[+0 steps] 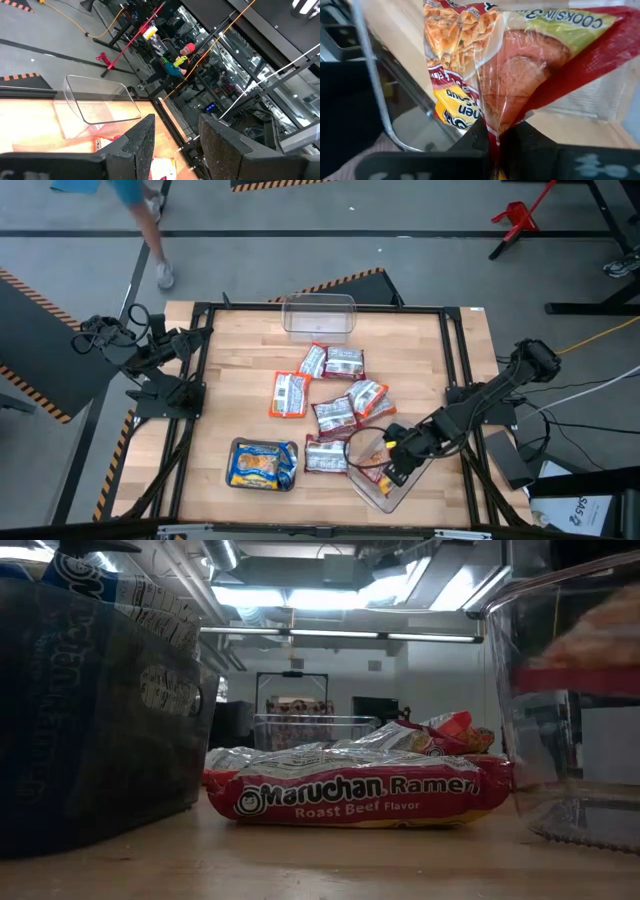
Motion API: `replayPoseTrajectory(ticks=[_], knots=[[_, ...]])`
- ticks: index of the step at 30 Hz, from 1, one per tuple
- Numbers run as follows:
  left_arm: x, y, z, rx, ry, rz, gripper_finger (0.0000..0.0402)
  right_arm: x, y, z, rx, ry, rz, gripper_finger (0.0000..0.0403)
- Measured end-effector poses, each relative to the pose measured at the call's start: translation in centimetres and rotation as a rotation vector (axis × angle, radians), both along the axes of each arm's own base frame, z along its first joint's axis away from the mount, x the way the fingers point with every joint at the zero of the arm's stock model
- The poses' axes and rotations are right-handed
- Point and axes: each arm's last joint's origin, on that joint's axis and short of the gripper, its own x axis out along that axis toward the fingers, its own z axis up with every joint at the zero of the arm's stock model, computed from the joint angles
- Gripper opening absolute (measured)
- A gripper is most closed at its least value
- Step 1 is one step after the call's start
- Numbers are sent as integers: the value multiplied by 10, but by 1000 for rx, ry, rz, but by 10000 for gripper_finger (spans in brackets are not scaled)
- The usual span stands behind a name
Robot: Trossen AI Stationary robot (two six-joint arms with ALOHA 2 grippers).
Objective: Sort Maruchan noodles
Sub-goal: Put the red noodle pack into the bottom transparent bin
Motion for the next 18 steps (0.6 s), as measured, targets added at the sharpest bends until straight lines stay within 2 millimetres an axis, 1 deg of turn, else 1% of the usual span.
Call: replayPoseTrajectory(ticks=[4,6,10,14,16,18], knots=[[0,0,0,1,0,0,147,-2,-1,-12,-4,21,6,24],[0,0,0,3,2,2,147,-2,-2,-17,3,24,3,38],[0,0,0,5,3,3,147,-4,-8,-26,0,57,-10,97],[0,0,0,7,5,3,147,-2,-15,-28,0,64,-21,167],[0,0,0,8,5,6,147,0,-19,-23,20,56,-17,195],[0,0,0,9,5,7,147,3,-23,-12,37,31,-18,215]])
